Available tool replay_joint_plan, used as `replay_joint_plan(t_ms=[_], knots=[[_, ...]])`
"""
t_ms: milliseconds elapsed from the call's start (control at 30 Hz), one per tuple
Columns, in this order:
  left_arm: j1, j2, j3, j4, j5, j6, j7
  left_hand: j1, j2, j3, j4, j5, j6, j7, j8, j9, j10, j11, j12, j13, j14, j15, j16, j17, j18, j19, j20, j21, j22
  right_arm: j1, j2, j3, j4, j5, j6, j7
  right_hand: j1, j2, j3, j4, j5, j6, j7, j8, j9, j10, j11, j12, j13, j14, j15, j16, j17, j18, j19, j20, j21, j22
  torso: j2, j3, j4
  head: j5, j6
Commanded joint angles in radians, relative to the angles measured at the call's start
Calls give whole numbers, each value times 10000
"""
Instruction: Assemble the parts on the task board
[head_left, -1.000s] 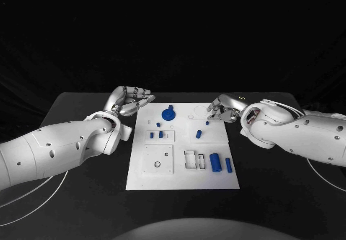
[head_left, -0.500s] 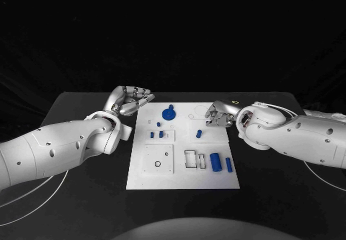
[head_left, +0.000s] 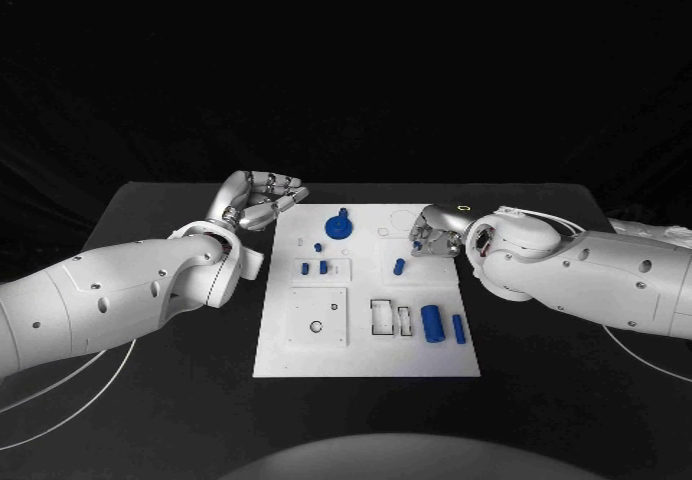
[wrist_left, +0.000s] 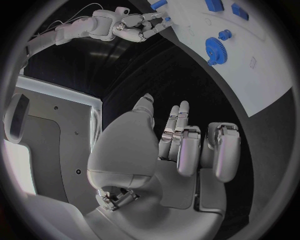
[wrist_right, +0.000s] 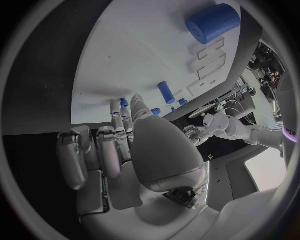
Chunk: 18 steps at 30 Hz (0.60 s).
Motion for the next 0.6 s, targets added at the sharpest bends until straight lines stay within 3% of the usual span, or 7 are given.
replay_joint_plan(t_ms=[33,400,600], knots=[[-1,2,8,46,18,187,24,-43,93,-70,-2,44,36,36,-43,-14,-54,-29,-23,-6,981,-15,48,2512,-74,1034,-24,44,2634,-16,38,-7,1,-443,347,-478,117,-17,79,-16,-38,146,27,22,-14,83,-61,-89,-99,1059,-89,41,2634,-68,1048,-16,45,2633,6,3,-1,-1,-2],[-1,27,8,48,17,263,-24,-2,173,-82,-1,47,63,29,-43,-10,-48,-34,-19,-5,981,-15,50,2514,-74,1034,-22,44,2634,-24,136,-7,38,-874,382,-763,162,11,291,-27,-35,365,82,29,-38,392,-278,-146,-381,1059,-315,41,2634,-68,1048,-223,45,2633,7,8,-2,-27,-10],[-1,46,6,28,15,327,-73,12,202,-88,-1,48,74,25,-42,-9,-41,-36,-16,-4,976,-17,41,2500,-74,1034,-22,44,2634,-32,146,-7,32,-1045,446,-898,157,7,322,-18,-34,397,81,28,-42,456,-300,-152,-420,1059,-347,41,2634,-68,1048,-256,45,2633,-2,8,-4,-26,-20]])
